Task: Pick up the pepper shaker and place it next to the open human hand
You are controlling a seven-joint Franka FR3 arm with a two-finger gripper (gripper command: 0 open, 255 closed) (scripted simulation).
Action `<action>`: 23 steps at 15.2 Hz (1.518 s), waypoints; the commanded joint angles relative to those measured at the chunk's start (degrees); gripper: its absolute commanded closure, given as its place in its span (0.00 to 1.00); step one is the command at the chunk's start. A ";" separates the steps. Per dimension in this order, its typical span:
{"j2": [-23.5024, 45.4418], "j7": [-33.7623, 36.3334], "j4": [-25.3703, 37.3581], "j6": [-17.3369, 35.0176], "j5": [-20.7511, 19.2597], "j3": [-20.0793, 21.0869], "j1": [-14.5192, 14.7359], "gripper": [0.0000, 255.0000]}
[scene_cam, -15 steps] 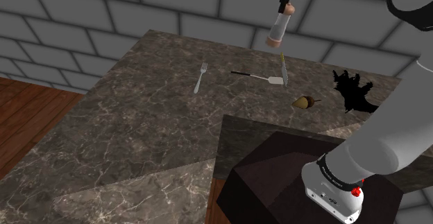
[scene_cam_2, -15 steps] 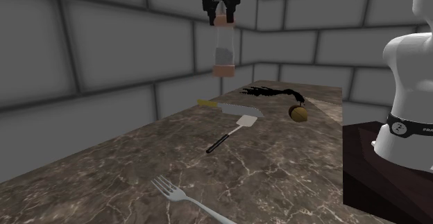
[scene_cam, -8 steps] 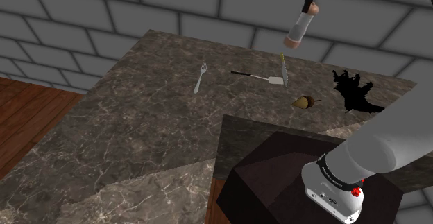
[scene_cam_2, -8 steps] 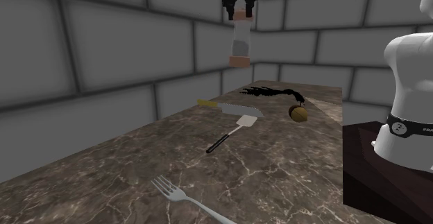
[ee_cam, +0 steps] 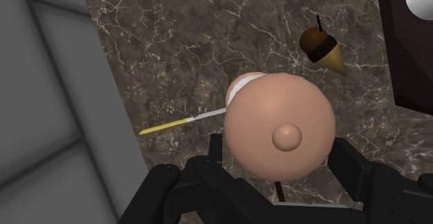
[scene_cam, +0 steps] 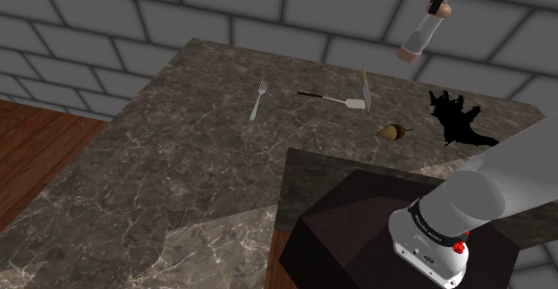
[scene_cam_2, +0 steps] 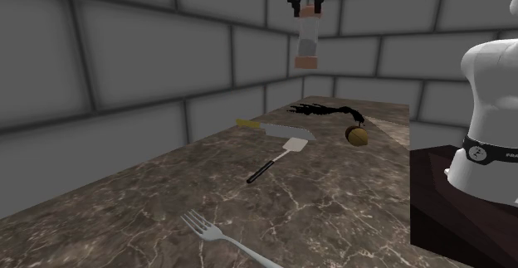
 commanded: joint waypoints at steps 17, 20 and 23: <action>-7.97 -8.72 -10.81 4.49 -4.23 -5.31 -4.56 1.00; -8.39 -8.39 -13.52 6.78 -4.45 -5.39 -4.65 1.00; -8.69 -8.10 -16.10 9.07 -4.64 -5.50 -4.74 1.00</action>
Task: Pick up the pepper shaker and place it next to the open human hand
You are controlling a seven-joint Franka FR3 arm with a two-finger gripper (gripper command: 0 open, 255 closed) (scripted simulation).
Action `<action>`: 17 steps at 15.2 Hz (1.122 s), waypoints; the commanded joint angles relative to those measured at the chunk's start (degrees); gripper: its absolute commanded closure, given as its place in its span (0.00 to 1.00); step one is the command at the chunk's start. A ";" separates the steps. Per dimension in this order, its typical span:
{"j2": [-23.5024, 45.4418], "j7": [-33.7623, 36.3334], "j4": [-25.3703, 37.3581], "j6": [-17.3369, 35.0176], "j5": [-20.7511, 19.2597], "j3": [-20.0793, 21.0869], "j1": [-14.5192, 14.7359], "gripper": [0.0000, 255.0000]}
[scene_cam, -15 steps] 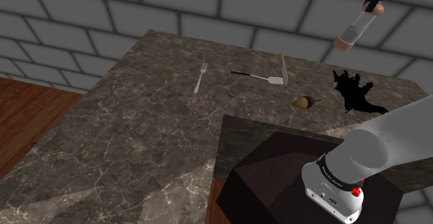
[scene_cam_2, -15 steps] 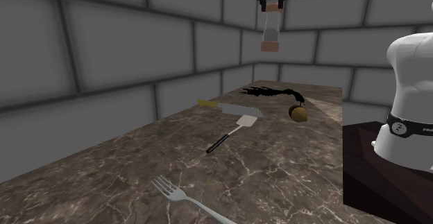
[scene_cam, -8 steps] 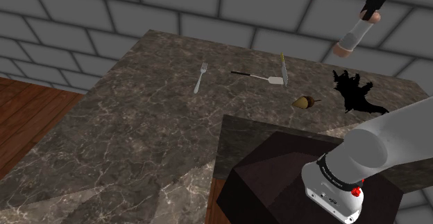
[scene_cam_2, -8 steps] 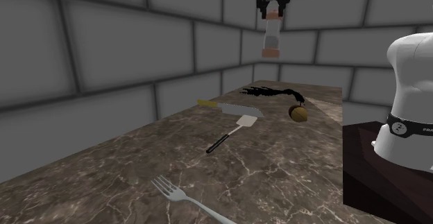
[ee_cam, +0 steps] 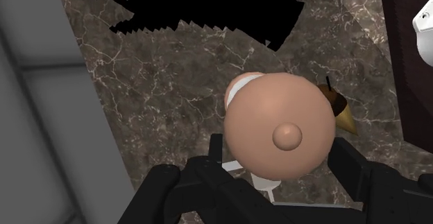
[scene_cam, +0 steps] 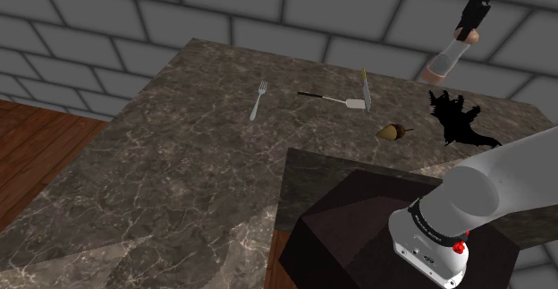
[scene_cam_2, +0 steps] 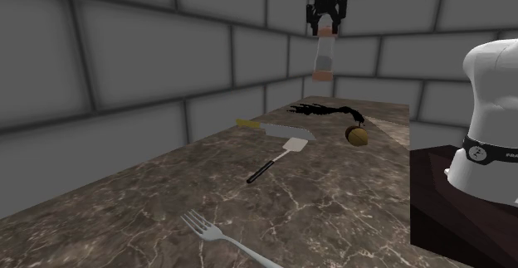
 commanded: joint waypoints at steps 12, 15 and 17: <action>0.08 0.89 -9.81 9.90 -0.52 -0.78 -0.37 1.00; 0.40 1.01 -11.83 12.22 -0.58 -1.02 -0.44 1.00; 0.69 1.07 -13.11 13.78 -0.60 -1.20 -0.48 1.00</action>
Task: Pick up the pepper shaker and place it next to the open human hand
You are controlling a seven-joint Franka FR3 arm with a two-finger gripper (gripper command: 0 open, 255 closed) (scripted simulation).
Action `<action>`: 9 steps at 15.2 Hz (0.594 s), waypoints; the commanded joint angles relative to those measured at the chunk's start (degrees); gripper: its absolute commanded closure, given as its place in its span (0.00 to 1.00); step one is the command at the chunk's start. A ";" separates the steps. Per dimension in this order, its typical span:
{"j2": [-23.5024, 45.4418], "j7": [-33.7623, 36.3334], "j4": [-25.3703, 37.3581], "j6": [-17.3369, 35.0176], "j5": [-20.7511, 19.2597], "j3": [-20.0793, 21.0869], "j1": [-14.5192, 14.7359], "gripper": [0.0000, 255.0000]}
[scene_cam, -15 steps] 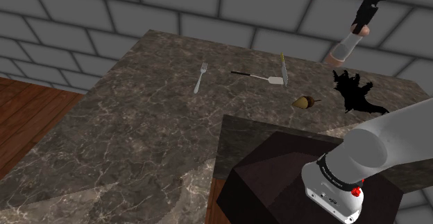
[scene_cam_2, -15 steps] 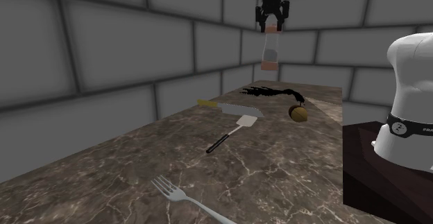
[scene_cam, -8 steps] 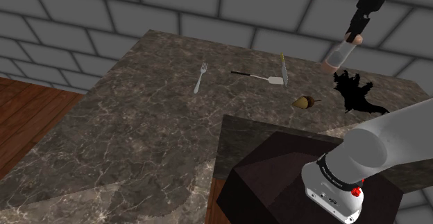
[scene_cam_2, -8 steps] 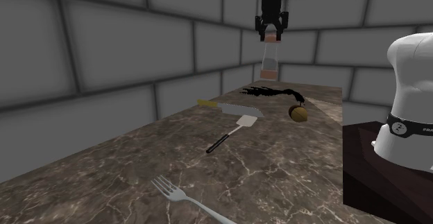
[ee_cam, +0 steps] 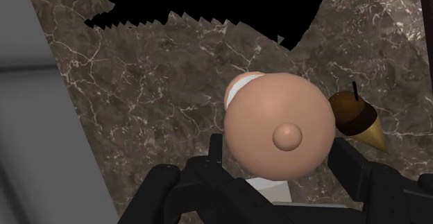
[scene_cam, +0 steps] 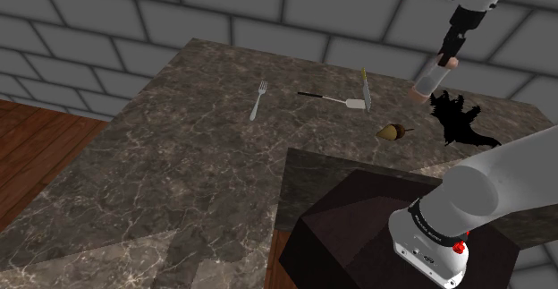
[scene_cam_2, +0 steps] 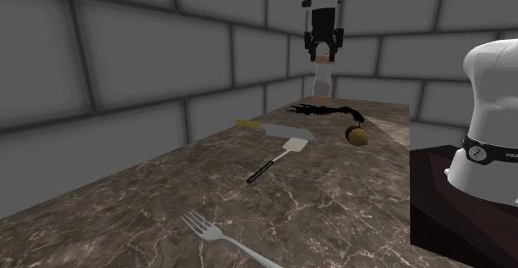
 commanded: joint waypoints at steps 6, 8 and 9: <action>1.16 0.25 -4.41 5.54 -0.01 -0.57 -0.12 1.00; 1.68 0.25 -5.51 7.13 0.05 -0.76 -0.15 1.00; 1.96 0.24 -6.04 7.92 0.09 -0.86 -0.16 1.00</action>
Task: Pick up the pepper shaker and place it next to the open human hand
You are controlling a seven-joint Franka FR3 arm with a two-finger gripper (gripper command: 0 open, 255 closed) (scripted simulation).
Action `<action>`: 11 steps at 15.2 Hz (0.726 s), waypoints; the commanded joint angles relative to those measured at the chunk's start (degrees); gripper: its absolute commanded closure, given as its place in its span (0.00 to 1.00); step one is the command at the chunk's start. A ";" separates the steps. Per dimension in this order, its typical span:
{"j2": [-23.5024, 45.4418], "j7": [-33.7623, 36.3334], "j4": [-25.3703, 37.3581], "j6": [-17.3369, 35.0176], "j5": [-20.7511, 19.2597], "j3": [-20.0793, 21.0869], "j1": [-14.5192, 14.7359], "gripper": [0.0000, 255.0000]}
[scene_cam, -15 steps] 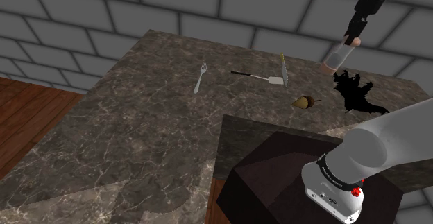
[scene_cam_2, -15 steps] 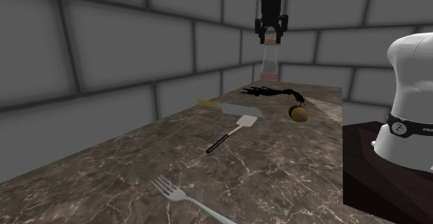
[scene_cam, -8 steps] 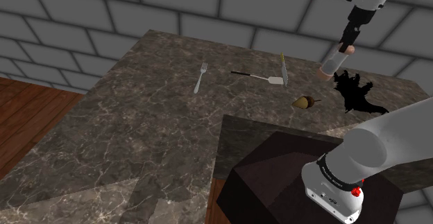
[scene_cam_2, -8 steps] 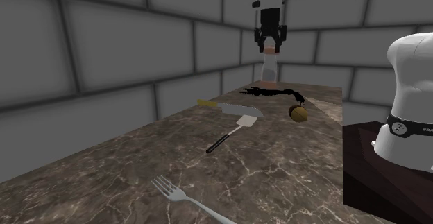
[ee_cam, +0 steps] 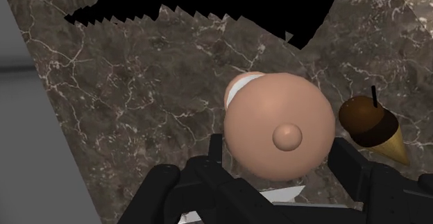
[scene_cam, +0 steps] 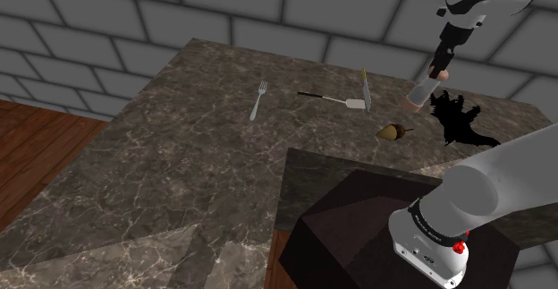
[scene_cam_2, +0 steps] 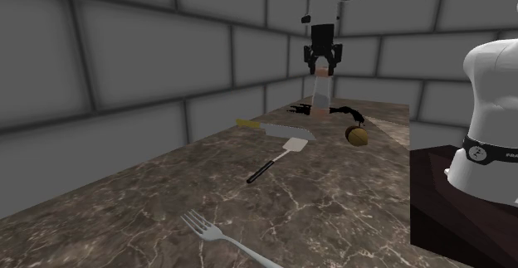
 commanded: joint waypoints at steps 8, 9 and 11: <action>2.56 -0.20 -3.74 6.18 0.52 -0.76 -0.02 1.00; 2.56 -0.20 -3.73 6.18 0.52 -0.76 -0.02 1.00; 2.56 -0.20 -3.73 6.18 0.52 -0.76 -0.02 1.00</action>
